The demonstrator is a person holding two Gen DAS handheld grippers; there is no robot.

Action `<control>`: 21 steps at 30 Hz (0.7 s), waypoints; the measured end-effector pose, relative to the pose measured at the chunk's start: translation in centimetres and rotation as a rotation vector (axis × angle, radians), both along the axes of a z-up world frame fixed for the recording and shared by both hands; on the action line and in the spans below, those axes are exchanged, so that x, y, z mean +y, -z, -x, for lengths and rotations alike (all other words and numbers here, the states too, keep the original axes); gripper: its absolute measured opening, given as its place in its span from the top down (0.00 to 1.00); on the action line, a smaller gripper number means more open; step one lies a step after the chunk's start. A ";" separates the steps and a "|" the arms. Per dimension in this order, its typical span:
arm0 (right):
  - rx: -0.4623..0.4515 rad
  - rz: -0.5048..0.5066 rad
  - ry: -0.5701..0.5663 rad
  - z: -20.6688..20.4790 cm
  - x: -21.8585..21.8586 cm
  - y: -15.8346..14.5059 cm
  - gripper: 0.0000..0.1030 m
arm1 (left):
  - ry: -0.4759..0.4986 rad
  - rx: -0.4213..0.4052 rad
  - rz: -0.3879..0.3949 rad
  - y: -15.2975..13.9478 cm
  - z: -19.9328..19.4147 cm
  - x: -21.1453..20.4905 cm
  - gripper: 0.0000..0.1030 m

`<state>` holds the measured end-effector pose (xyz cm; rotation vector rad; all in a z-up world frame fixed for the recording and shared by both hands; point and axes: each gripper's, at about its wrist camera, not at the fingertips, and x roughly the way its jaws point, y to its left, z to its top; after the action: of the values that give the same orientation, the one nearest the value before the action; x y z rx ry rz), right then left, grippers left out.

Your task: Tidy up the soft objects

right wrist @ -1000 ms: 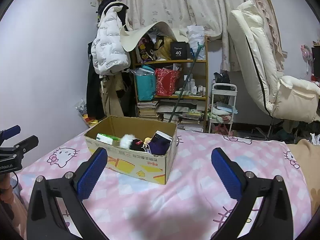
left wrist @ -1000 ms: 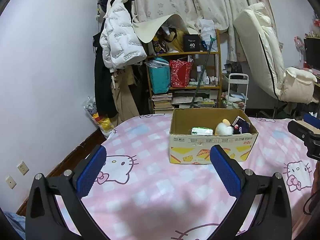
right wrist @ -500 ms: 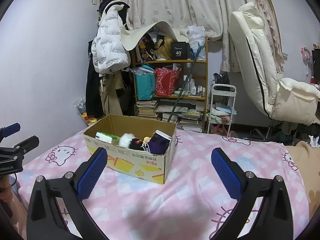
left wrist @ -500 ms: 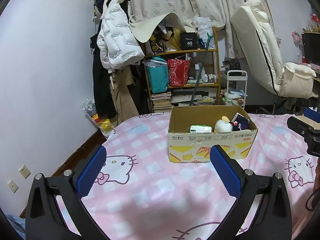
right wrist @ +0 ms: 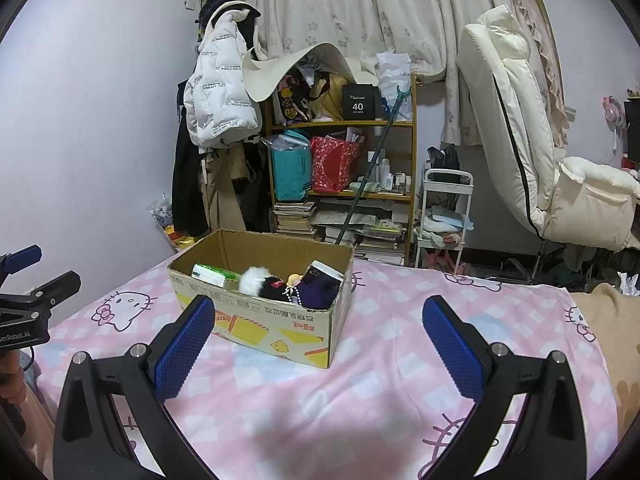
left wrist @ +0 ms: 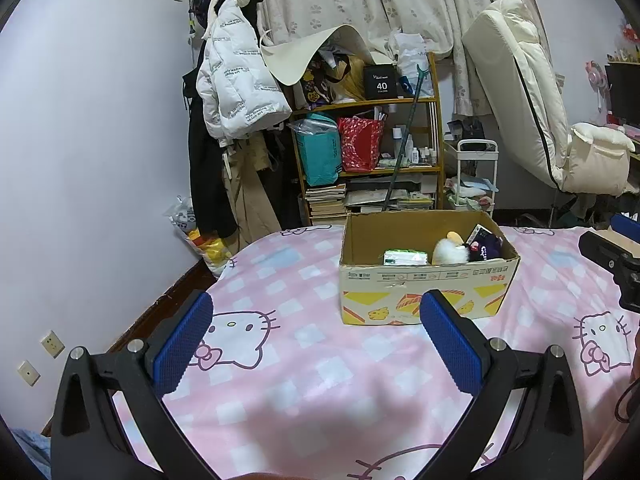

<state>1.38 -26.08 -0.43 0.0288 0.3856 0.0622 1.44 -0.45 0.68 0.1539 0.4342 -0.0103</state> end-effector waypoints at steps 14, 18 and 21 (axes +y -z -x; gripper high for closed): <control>0.002 0.000 -0.002 0.0 -0.2 0.0 0.00 | 0.007 0.006 0.005 0.1 0.0 0.0 0.01; 0.002 0.000 -0.001 0.0 -0.2 -0.1 0.00 | 0.010 0.008 0.001 0.2 0.0 0.1 0.01; 0.002 0.000 -0.001 0.0 -0.2 -0.1 0.00 | 0.012 0.011 -0.001 0.3 0.0 0.1 0.01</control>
<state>1.42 -26.23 -0.33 0.0286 0.3872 0.0631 1.41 -0.39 0.36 0.1573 0.4438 -0.0228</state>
